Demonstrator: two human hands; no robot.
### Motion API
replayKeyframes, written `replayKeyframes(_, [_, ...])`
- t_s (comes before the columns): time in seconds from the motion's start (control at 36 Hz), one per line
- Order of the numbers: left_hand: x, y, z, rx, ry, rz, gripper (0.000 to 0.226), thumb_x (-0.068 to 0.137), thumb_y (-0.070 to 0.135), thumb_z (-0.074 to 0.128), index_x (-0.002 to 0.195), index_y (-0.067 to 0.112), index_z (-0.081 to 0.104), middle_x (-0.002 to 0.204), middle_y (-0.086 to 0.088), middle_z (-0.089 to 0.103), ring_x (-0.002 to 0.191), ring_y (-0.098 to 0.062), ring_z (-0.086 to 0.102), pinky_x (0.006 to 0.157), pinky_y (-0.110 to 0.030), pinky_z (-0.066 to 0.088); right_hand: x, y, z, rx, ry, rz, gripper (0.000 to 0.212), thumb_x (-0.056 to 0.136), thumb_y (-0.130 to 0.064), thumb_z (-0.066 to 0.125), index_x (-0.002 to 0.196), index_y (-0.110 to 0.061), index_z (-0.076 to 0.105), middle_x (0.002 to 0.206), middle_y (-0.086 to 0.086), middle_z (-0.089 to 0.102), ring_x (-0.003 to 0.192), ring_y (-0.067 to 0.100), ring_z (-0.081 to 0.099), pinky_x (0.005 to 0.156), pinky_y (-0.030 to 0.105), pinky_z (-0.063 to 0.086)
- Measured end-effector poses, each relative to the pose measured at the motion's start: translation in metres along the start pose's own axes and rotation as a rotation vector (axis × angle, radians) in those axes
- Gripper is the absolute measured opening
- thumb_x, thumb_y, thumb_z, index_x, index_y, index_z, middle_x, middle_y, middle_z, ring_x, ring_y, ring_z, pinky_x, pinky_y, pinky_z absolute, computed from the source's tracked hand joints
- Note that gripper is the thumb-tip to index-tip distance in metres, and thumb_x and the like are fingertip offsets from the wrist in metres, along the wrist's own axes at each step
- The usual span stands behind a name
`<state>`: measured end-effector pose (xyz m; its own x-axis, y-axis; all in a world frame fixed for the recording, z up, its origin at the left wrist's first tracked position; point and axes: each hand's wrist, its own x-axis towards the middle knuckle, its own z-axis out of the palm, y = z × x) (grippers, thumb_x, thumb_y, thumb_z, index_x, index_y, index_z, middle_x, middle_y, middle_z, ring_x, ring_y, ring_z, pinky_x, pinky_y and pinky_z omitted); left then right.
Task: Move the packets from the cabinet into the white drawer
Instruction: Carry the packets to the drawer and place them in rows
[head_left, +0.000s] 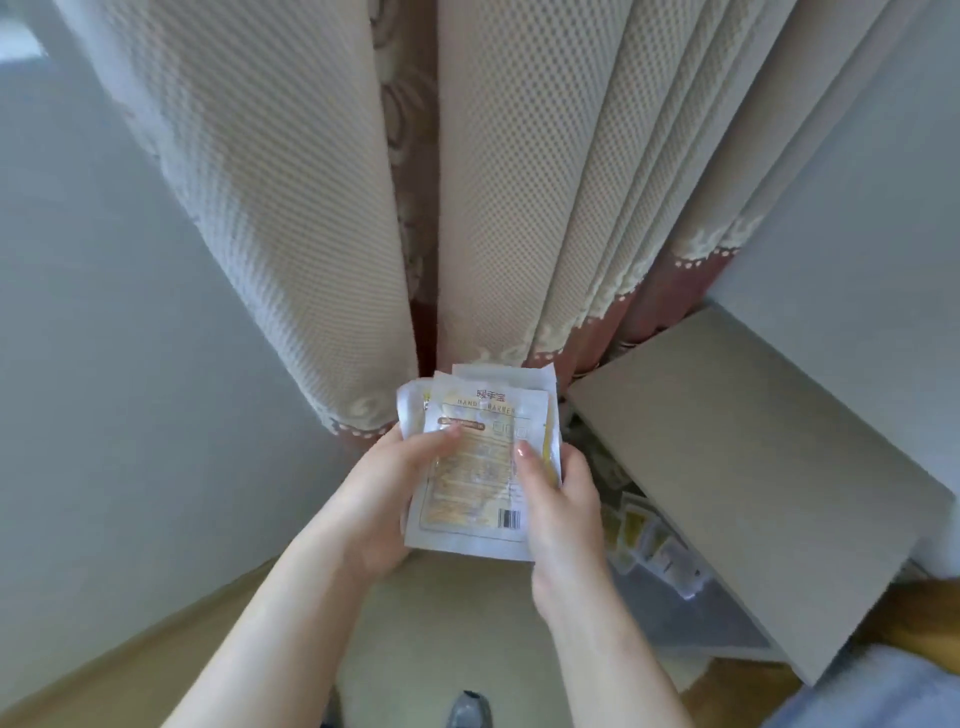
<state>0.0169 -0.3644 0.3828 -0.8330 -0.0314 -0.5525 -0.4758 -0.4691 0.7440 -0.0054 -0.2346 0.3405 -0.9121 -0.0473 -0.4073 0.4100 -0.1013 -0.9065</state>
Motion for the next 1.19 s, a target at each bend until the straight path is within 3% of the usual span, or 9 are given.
replayKeyframes(0.17, [-0.076,0.046,-0.062,-0.096,0.151,0.163,0.022,0.091,0.014,0.053,0.109,0.011,0.065,0.097,-0.012,0.073,0.084,-0.028,0.072,0.061,-0.036,0.057,-0.044,-0.030,0.089,-0.027,-0.232,-0.042,0.006,0.089,-0.022,0.063,0.095,-0.023,0.062,0.087,-0.001,0.074,0.080,0.014,0.071,0.073,0.037,0.059])
replayKeyframes(0.28, [-0.136,0.065,-0.116,-0.138,0.299,0.289,0.015,0.092,0.010,0.052,0.097,0.011,0.066,0.082,-0.009,0.074,0.066,-0.023,0.072,0.049,-0.031,0.055,-0.084,-0.031,0.161,-0.078,-0.371,-0.076,0.014,0.087,-0.022,0.066,0.100,-0.020,0.062,0.096,0.001,0.073,0.091,0.020,0.069,0.087,0.045,0.054])
replayKeyframes(0.44, [-0.240,0.070,-0.213,-0.222,0.499,0.459,0.016,0.093,0.007,0.050,0.097,0.008,0.065,0.077,-0.010,0.074,0.062,-0.022,0.071,0.045,-0.029,0.054,-0.172,-0.008,0.270,-0.106,-0.640,-0.057,0.006,0.089,-0.014,0.062,0.094,-0.013,0.061,0.081,0.000,0.073,0.072,0.014,0.071,0.063,0.028,0.058])
replayKeyframes(0.53, [-0.296,0.063,-0.261,-0.292,0.567,0.534,0.019,0.094,0.004,0.046,0.100,0.004,0.064,0.080,-0.012,0.074,0.066,-0.022,0.072,0.047,-0.030,0.055,-0.222,0.012,0.321,-0.139,-0.780,-0.025,0.007,0.089,-0.015,0.063,0.095,-0.013,0.061,0.084,0.003,0.074,0.076,0.019,0.072,0.067,0.035,0.059])
replayKeyframes(0.58, [-0.331,0.055,-0.292,-0.340,0.625,0.571,0.021,0.094,0.005,0.046,0.105,0.002,0.064,0.086,-0.015,0.074,0.072,-0.025,0.072,0.053,-0.033,0.057,-0.256,0.027,0.353,-0.162,-0.870,0.003,0.009,0.089,-0.015,0.063,0.097,-0.012,0.061,0.087,0.006,0.074,0.080,0.024,0.072,0.071,0.040,0.059])
replayKeyframes(0.69, [-0.395,0.031,-0.349,-0.451,0.789,0.631,0.025,0.094,0.007,0.047,0.112,0.002,0.063,0.100,-0.019,0.071,0.089,-0.033,0.070,0.071,-0.042,0.058,-0.321,0.062,0.408,-0.215,-1.034,0.073,0.010,0.089,-0.015,0.063,0.097,-0.010,0.061,0.085,0.006,0.073,0.071,0.017,0.070,0.056,0.028,0.055])
replayKeyframes(0.78, [-0.437,0.011,-0.384,-0.551,0.921,0.662,0.025,0.093,0.006,0.049,0.112,0.001,0.063,0.100,-0.020,0.071,0.087,-0.034,0.070,0.071,-0.043,0.058,-0.365,0.089,0.440,-0.288,-1.159,0.117,0.010,0.088,-0.017,0.063,0.097,-0.012,0.061,0.088,0.006,0.072,0.073,0.019,0.070,0.061,0.031,0.056])
replayKeyframes(0.94, [-0.507,-0.029,-0.437,-0.749,1.150,0.730,0.023,0.094,0.005,0.048,0.111,0.001,0.063,0.094,-0.020,0.072,0.073,-0.031,0.071,0.053,-0.038,0.058,-0.440,0.140,0.499,-0.431,-1.390,0.217,0.015,0.087,-0.019,0.064,0.100,-0.012,0.061,0.097,0.013,0.072,0.091,0.032,0.069,0.085,0.053,0.053])
replayKeyframes(1.19, [-0.585,-0.057,-0.535,-0.902,1.436,0.804,0.014,0.093,0.006,0.050,0.095,0.011,0.064,0.081,-0.012,0.071,0.065,-0.026,0.070,0.053,-0.038,0.058,-0.533,0.206,0.601,-0.563,-1.645,0.280,0.015,0.090,-0.020,0.060,0.102,-0.011,0.060,0.102,0.011,0.071,0.092,0.028,0.069,0.074,0.037,0.056])
